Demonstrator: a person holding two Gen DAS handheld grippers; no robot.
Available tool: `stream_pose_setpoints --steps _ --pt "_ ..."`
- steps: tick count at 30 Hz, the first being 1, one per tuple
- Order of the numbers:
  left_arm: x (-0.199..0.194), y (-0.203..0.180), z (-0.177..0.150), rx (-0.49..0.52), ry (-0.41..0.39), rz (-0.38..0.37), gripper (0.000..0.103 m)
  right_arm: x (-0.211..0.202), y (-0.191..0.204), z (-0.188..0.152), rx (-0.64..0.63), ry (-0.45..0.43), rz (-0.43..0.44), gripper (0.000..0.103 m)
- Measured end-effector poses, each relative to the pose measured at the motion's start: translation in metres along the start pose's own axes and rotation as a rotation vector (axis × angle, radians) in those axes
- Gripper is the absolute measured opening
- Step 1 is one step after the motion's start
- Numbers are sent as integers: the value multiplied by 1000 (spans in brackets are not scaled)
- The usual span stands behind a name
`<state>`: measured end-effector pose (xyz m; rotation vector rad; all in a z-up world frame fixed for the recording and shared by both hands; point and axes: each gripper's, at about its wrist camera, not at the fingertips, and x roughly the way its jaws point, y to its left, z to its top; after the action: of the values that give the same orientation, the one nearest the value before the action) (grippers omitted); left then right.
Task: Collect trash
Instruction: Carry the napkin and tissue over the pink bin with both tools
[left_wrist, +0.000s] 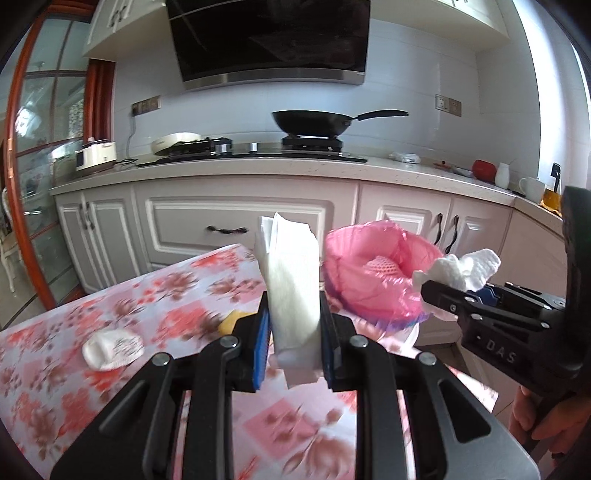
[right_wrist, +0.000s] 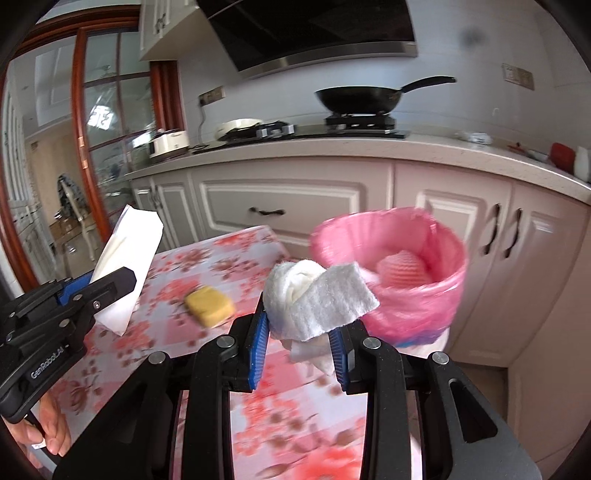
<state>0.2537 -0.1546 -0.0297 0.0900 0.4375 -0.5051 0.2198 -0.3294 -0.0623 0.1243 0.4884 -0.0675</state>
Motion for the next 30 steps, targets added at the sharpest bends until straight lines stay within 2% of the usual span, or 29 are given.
stream_pose_setpoints --steps 8,16,26,30 --pt "64 -44 33 47 -26 -75 23 13 -48 13 42 -11 -69 30" --pt "127 -72 57 81 -25 -140 23 45 -82 29 13 9 -110 30" --pt "217 -87 64 83 50 -213 23 115 -126 48 36 67 -128 31" --pt "248 -85 62 75 77 -226 25 136 -139 52 34 87 -113 36"
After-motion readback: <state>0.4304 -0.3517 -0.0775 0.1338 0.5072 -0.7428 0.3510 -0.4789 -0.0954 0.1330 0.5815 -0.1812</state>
